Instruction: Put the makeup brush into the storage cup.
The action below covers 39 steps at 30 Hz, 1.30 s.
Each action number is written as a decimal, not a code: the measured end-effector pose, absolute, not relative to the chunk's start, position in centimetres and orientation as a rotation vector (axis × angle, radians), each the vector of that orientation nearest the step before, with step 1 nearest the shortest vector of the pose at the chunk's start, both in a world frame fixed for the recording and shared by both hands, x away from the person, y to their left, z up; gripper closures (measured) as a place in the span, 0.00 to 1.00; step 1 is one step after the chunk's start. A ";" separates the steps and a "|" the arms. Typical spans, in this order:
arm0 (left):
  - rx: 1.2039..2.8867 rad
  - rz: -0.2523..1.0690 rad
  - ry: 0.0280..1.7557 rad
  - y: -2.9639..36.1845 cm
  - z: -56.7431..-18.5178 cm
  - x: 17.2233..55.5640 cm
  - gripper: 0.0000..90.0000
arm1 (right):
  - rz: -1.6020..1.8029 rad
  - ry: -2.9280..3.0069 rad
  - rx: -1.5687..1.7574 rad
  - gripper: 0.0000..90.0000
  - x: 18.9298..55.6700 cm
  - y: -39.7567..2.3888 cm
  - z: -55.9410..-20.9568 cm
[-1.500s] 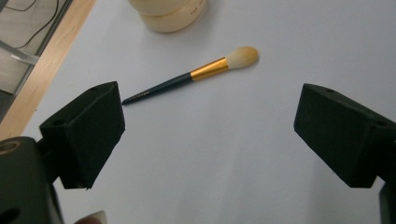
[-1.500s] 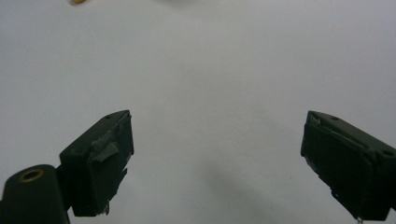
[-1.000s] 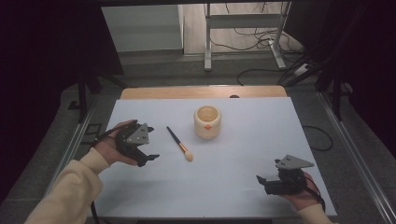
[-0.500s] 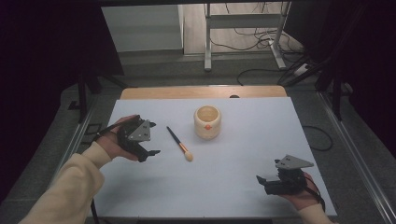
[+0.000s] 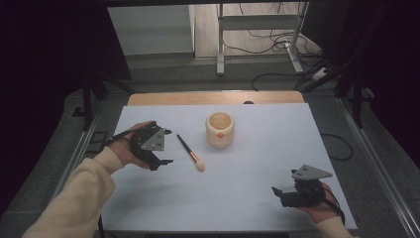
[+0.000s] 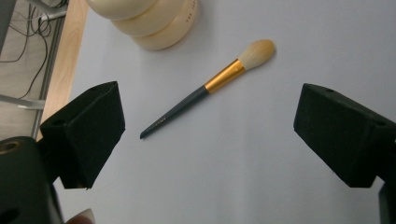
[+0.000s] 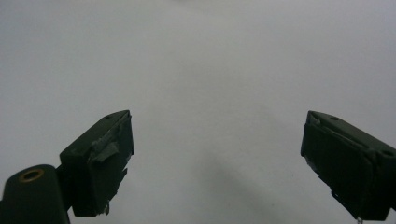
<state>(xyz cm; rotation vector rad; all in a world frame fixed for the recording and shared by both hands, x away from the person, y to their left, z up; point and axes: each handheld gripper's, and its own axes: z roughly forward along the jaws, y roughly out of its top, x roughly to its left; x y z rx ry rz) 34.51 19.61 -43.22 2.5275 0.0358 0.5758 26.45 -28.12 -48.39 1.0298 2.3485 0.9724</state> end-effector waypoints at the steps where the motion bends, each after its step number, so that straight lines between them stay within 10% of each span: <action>1: 2.532 0.578 0.030 19.5 -43.3 34.6 0.11 | 0.972 2.349 1.029 0.11 26.5 -28.1 -48.4; 39: 2.586 0.581 -0.105 18.6 -43.9 36.0 0.14 | 0.964 2.356 1.020 0.11 26.5 -28.1 -48.5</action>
